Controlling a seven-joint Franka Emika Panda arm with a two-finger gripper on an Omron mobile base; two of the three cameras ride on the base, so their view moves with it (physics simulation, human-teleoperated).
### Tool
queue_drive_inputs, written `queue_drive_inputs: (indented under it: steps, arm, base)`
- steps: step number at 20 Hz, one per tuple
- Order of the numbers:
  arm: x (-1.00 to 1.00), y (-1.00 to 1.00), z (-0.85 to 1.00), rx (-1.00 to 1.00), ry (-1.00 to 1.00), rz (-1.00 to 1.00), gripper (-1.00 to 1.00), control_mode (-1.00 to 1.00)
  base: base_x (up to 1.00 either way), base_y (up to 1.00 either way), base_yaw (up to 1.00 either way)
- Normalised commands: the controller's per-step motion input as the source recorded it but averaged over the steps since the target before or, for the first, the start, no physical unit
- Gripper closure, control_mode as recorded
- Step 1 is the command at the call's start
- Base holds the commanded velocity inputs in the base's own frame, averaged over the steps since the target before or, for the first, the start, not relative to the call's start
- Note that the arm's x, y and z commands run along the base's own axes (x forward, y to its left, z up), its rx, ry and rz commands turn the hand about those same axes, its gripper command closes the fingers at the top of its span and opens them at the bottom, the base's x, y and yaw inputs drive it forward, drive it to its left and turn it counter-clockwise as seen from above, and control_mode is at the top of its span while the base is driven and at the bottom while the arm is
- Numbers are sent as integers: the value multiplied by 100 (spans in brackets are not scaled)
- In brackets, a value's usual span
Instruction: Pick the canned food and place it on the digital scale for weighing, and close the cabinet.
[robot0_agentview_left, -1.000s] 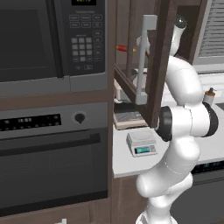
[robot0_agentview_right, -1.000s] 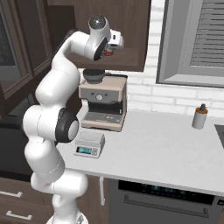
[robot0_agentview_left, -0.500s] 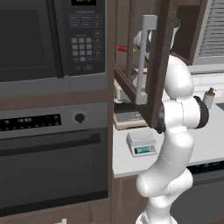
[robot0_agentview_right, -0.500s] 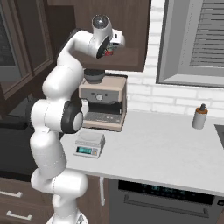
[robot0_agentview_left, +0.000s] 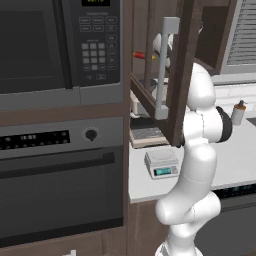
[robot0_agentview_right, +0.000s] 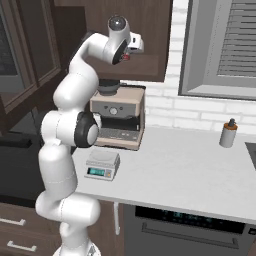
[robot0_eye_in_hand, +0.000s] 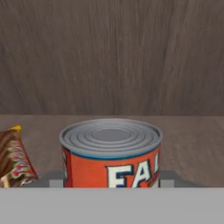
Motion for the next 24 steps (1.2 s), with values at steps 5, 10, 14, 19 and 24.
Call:
queue_drive_inputs:
  steps: [5, 10, 14, 19, 24]
  arm:
    - [-19, 0, -18, 0, -7, 2, 100, -100]
    - [-100, 0, -23, 2, -55, 12, 100, -100]
    - [-100, -3, -2, 18, -29, 13, 100, -100]
    - [-100, 0, 21, 15, -2, 17, 100, -100]
    - [-100, -14, 23, 2, 0, 19, 100, -100]
  base:
    - [0, 0, 0]
    - [0, 0, 0]
    - [0, 0, 0]
    - [0, 0, 0]
    - [0, 0, 0]
